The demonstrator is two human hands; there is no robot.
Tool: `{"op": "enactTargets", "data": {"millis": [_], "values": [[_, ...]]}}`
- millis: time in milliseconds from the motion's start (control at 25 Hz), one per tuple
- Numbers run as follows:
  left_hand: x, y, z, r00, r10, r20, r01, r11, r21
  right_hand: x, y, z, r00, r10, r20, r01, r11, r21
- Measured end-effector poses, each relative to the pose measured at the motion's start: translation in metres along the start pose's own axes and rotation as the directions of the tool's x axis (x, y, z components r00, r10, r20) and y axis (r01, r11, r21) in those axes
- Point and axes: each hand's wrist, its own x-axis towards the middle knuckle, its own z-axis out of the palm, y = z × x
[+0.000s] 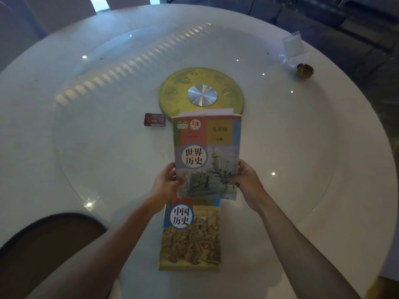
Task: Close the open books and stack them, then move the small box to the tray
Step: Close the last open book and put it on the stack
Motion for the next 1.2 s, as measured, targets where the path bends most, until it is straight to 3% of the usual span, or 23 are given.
{"op": "enactTargets", "data": {"millis": [280, 480, 680, 880, 1040, 1200], "values": [[-0.073, -0.033, -0.012, 0.998, 0.042, -0.052, -0.034, 0.988, 0.150, -0.061, 0.055, 0.022, 1.000, -0.023, -0.002, 0.022, 0.998, -0.055], [-0.090, -0.031, -0.001, 0.995, 0.071, -0.066, -0.062, 0.990, 0.129, -0.081, 0.062, 0.031, 0.996, 0.023, -0.085, -0.026, 0.999, -0.032], [-0.094, -0.024, 0.001, 0.990, 0.084, -0.110, -0.077, 0.995, 0.070, -0.088, 0.039, 0.038, 0.997, -0.027, -0.068, 0.030, 0.999, 0.042], [-0.102, -0.033, 0.000, 0.991, 0.120, -0.064, -0.103, 0.971, 0.216, -0.089, 0.052, 0.037, 0.991, 0.038, -0.125, -0.044, 0.998, -0.042], [-0.094, -0.030, -0.003, 0.989, 0.123, -0.082, -0.097, 0.957, 0.275, -0.094, 0.040, 0.037, 0.997, -0.052, -0.064, 0.047, 0.996, -0.075], [-0.092, -0.031, -0.010, 0.993, 0.023, -0.116, 0.012, 0.957, 0.290, -0.090, 0.044, 0.044, 0.978, 0.051, -0.202, -0.093, 0.975, -0.202]]}}
